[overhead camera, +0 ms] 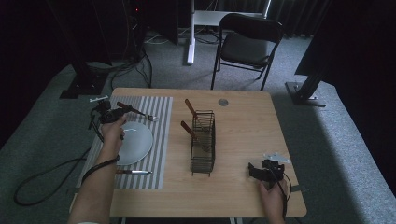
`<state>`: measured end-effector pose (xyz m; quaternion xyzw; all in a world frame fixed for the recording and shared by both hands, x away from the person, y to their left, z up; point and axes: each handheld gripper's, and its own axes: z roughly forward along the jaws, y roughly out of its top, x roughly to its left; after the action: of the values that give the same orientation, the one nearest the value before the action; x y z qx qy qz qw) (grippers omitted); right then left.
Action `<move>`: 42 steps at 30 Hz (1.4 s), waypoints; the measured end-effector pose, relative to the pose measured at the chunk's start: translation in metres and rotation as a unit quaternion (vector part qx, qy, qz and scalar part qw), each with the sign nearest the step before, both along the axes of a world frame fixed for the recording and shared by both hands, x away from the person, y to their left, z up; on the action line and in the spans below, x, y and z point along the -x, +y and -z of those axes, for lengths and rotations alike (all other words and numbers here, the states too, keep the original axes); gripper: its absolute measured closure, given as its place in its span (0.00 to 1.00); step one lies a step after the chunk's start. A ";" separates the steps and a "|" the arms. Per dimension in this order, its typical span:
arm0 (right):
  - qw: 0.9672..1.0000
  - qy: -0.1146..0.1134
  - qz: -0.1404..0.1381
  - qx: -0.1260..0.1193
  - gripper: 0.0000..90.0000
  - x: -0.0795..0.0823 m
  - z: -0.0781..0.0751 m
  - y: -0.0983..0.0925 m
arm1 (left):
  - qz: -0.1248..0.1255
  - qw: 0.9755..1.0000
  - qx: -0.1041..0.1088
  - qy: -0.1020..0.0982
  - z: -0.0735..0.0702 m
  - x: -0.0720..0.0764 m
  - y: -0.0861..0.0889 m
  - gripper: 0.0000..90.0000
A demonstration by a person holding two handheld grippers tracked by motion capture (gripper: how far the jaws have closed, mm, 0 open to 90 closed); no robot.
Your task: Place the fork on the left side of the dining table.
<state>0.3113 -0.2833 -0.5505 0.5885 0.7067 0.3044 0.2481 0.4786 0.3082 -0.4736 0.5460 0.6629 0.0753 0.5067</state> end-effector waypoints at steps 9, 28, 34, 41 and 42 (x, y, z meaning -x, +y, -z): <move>1.000 0.000 0.000 0.000 0.14 0.000 0.000 0.000 | -0.027 1.000 0.004 0.004 0.015 -0.001 0.002 0.86; 1.000 0.000 0.000 0.000 0.14 0.000 0.000 0.000 | -0.070 0.995 -0.060 0.044 0.034 -0.010 0.006 0.51; 1.000 0.000 0.000 0.000 0.14 0.000 0.000 0.000 | -0.070 0.990 -0.110 0.048 0.037 -0.015 0.001 0.41; 1.000 0.000 0.000 0.000 0.14 0.000 0.000 0.000 | -0.069 0.986 -0.114 0.097 0.047 -0.023 0.000 0.39; 1.000 0.000 0.000 0.000 0.14 0.000 0.000 0.000 | -0.069 0.986 -0.114 0.097 0.047 -0.023 0.000 0.39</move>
<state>0.3112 -0.2833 -0.5505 0.5885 0.7067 0.3045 0.2481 0.5012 0.3081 -0.5205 0.5576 0.7324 0.1315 0.3680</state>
